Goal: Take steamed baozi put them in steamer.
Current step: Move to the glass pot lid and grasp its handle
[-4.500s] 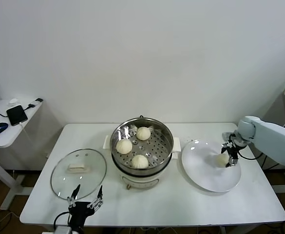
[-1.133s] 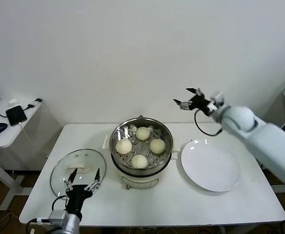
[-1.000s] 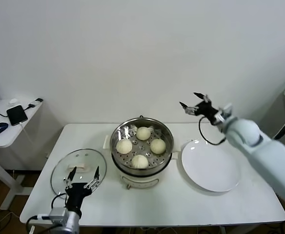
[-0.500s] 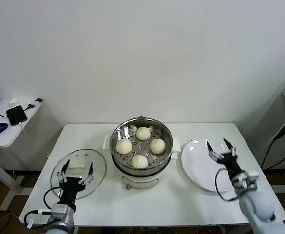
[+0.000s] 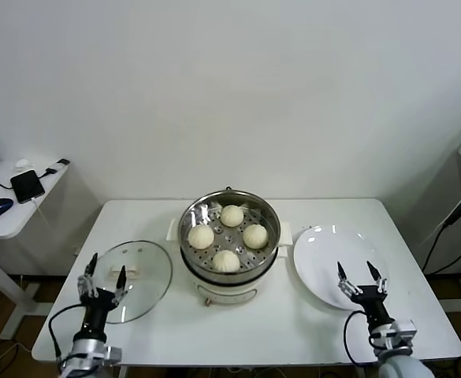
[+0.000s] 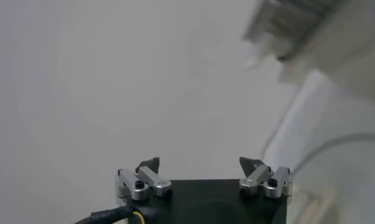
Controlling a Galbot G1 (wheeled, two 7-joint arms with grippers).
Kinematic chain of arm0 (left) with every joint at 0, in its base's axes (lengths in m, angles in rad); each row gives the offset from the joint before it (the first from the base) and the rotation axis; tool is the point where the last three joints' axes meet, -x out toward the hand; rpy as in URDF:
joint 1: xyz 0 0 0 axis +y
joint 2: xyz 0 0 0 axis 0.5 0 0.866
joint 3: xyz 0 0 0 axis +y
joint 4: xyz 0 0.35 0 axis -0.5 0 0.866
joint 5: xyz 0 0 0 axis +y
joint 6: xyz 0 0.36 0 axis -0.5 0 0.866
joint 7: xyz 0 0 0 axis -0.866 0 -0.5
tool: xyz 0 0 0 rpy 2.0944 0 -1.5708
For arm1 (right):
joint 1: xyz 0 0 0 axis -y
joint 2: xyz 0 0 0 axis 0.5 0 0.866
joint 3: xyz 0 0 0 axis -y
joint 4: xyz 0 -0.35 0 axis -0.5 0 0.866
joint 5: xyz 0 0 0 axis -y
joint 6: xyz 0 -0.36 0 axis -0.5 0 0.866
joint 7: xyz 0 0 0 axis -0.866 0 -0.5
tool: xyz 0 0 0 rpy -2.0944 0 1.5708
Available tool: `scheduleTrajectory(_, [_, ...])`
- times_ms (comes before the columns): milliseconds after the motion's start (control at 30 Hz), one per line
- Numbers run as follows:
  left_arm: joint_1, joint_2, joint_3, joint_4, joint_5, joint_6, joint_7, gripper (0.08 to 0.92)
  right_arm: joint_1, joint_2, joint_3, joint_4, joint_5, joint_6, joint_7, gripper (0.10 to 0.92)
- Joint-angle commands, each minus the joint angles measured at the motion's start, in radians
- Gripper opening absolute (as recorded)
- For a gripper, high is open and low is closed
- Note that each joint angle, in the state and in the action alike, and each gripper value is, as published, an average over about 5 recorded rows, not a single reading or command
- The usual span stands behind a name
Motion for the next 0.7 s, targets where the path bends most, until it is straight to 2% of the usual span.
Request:
scheduleTrajectory(33, [-0.013, 0.047, 0.001, 0.187, 0.398, -0.052, -0.134, 0.823, -0.050, 0.058, 0.025, 0.012, -0.050, -0.005, 0.011, 0.823])
scheduleTrajectory(233, [-0.048, 0.030, 0.008, 0.250, 0.428, 0.009, -0.133, 0.823, -0.050, 0.054, 0.030, 0.022, -0.050, -0.013, 0.022, 0.823])
scheduleTrajectory(700, [-0.124, -0.012, 0.018, 0.280, 0.485, 0.117, -0.106, 0.823, -0.059, 0.058, 0.034, 0.037, -0.057, -0.018, 0.033, 0.823])
